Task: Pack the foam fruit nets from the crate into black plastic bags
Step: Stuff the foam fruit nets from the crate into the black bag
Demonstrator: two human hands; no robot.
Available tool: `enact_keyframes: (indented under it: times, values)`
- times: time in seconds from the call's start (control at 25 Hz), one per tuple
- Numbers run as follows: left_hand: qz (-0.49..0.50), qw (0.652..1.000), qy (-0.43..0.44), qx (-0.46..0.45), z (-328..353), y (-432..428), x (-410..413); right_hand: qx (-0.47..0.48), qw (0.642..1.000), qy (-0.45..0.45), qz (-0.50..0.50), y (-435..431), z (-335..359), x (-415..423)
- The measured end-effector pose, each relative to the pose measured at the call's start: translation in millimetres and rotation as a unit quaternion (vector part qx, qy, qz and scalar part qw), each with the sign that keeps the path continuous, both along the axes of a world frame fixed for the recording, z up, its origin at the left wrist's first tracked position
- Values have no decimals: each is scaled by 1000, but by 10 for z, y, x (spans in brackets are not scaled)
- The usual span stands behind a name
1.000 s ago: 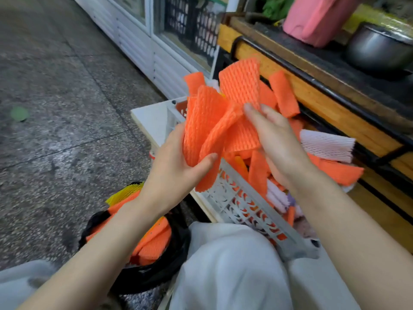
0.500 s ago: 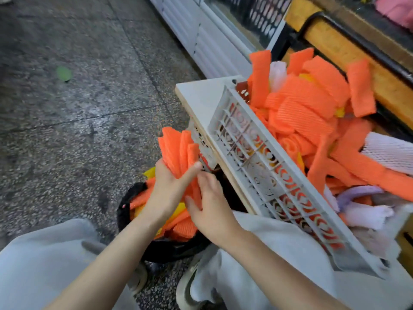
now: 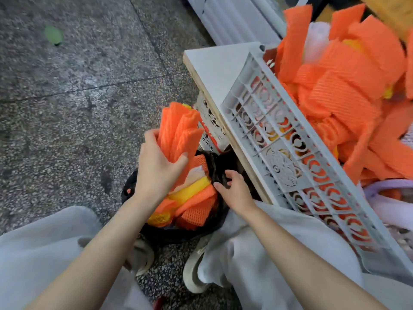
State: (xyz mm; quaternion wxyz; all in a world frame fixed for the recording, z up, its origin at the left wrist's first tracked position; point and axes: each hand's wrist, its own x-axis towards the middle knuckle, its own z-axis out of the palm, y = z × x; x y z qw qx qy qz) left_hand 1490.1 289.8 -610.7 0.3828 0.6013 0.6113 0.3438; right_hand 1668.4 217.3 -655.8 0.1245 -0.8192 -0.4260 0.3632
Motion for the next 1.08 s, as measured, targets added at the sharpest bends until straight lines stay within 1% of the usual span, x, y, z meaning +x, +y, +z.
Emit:
enact_keyframes:
  times: [0.08,0.16,0.28,0.36,0.44,0.48,0.56,0.64,0.76,0.88,0.96,1.08]
  values:
    - [-28,1000,9,1,-110,13,29,-27,1000,-5,0,107,-152,-22]
    - [-51,998,24,14,-207,22,61,-15,1000,-3,-15,199,-254,-82]
    - [-78,992,91,47,-368,17,78,27,997,21,-69,252,-319,-95]
    - [-84,981,152,89,-497,11,91,32,996,29,-73,237,-284,-29]
    - [-121,959,216,139,-650,-39,153,33,995,54,-77,208,-230,81]
    - [-157,940,258,161,-747,-90,197,35,994,65,-83,198,-200,132]
    - [-238,889,349,177,-962,-254,274,42,992,75,-95,173,-182,212]
    - [-280,857,402,157,-1168,-437,292,41,988,98,-114,151,-169,247]
    - [-343,833,426,88,-1280,-603,269,34,979,151,-133,128,-120,203]
    - [-428,789,441,-3,-1342,-684,296,35,970,201,-136,94,-76,149]
    - [-454,755,473,-11,-1373,-713,314,42,967,216,-129,73,-74,123]
    - [-455,734,504,-16,-1464,-681,351,64,963,226,-135,61,-65,125]
